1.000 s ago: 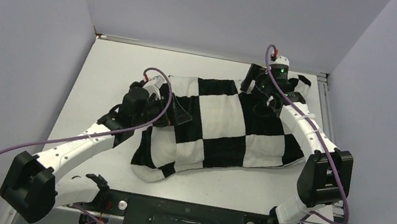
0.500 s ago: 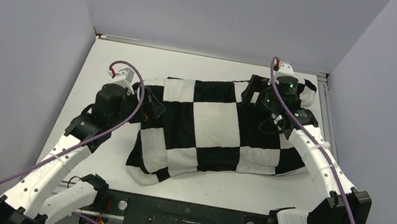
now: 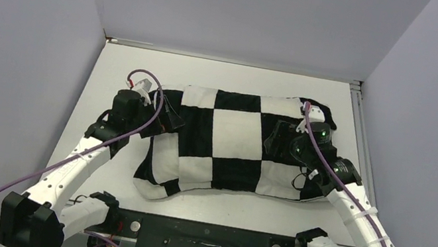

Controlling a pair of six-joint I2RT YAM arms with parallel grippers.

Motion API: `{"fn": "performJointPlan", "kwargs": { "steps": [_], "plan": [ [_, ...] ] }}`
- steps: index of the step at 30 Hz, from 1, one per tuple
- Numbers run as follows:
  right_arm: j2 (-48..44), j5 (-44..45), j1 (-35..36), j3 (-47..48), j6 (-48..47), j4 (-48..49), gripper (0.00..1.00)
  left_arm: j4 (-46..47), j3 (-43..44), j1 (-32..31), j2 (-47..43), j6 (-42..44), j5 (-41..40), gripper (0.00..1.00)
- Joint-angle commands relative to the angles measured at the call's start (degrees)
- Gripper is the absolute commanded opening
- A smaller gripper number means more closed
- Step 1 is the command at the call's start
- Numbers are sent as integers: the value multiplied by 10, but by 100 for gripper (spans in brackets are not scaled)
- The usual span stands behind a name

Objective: Remove the pillowcase from the pillow

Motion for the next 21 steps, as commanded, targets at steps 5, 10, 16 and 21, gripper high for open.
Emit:
{"fn": "performJointPlan", "kwargs": {
  "steps": [5, 10, 16, 21],
  "plan": [
    [-77, -8, 0, -94, 83, -24, 90, 129, -37, -1, 32, -54, 88, 96],
    [-52, -2, -4, -121, 98, 42, 90, 153, -53, -40, 32, -79, 79, 96],
    [27, 19, -51, -102, 61, 158, 90, 180, -63, -133, 29, -116, 35, 96],
    [99, 44, -67, -31, 9, 198, 90, 211, -81, -190, 11, -151, 3, 96]
  ]
}}
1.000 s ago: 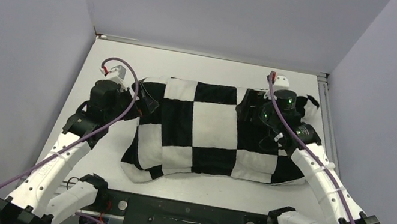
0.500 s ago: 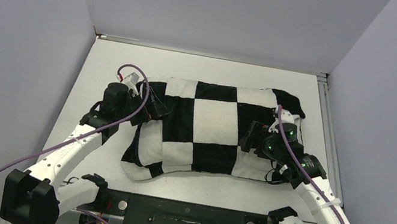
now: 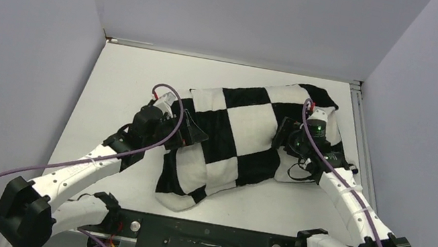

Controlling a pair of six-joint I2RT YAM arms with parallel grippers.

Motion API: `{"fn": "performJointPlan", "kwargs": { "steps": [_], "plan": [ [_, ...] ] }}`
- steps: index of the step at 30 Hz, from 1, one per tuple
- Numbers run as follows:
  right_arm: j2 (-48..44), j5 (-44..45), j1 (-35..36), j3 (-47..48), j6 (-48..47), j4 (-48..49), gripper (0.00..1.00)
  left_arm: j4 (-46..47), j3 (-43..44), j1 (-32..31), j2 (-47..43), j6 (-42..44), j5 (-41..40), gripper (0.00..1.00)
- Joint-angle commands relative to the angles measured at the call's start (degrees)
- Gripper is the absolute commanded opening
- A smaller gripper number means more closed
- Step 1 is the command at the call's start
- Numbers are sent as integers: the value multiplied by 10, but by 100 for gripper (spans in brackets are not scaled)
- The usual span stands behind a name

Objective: Remove the pillowcase from the pillow

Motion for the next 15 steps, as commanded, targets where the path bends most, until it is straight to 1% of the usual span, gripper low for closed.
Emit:
{"fn": "performJointPlan", "kwargs": {
  "steps": [1, 5, 6, 11, 13, 15],
  "plan": [
    [58, 16, -2, 78, -44, 99, 90, 53, -14, -55, -22, -56, 2, 96],
    [85, 14, -2, 121, -69, 94, 90, 39, -19, -69, -52, -59, -18, 96],
    [84, 14, -2, 125, -73, 92, 90, 13, -16, -69, -58, -51, -21, 96],
    [44, 10, 7, 142, -109, 76, 90, -141, 26, -57, -128, 13, -112, 96],
    [29, 13, 19, 153, -125, 64, 90, -184, 40, -42, -153, 26, -143, 96],
    [20, 20, 47, 168, -138, 56, 90, -222, 54, -22, -176, 38, -162, 96]
  ]
}}
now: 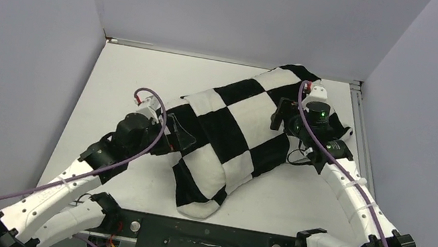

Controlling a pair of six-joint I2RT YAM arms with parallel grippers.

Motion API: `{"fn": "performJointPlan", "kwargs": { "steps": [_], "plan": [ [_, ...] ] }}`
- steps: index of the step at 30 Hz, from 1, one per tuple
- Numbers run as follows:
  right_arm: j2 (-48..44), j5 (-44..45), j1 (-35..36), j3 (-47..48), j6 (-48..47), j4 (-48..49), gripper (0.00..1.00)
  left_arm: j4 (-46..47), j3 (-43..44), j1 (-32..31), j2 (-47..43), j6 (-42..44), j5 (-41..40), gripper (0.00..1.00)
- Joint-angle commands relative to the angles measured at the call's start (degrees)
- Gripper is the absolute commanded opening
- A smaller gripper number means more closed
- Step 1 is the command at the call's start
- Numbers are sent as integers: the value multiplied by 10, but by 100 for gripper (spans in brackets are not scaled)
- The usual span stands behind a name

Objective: Remove the pillowcase from the pillow

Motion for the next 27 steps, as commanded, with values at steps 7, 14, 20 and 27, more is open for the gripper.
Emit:
{"fn": "performJointPlan", "kwargs": {
  "steps": [7, 14, 20, 27],
  "plan": [
    [-16, 36, 140, 107, -62, -12, 90, -123, 59, 89, -110, 72, -118, 96],
    [68, 62, 245, 180, -84, -18, 90, -137, 66, 110, -104, 131, -88, 96],
    [153, 89, 318, 242, -110, -32, 90, -126, 69, 113, -80, 147, -68, 96],
    [244, 119, 352, 308, -130, -63, 90, -92, 76, 114, -58, 161, -55, 96]
  ]
}}
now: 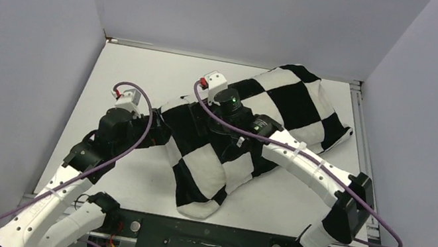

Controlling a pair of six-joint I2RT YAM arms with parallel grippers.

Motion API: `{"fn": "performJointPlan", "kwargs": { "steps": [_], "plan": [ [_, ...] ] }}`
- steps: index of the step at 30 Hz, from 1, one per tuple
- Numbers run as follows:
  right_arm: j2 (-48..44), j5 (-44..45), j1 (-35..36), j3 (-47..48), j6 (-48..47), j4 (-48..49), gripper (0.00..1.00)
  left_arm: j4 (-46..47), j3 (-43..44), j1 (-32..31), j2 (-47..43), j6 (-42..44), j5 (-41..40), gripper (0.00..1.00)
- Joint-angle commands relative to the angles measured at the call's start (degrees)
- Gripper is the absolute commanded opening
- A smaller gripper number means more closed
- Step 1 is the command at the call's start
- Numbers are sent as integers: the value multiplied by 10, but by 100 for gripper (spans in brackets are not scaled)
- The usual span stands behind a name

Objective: Remove the pillowcase from the pillow

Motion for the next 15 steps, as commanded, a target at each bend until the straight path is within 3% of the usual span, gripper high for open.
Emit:
{"fn": "performJointPlan", "kwargs": {
  "steps": [1, 8, 15],
  "plan": [
    [42, 56, 14, 61, -26, -23, 90, 46, 31, 4, 9, 25, 21, 96],
    [84, 141, 21, 84, -17, -68, 91, 72, 6, -39, -4, 33, 7, 96],
    [66, 244, 17, 78, 11, -89, 90, 86, 9, -60, 17, 27, 2, 96]
  ]
}}
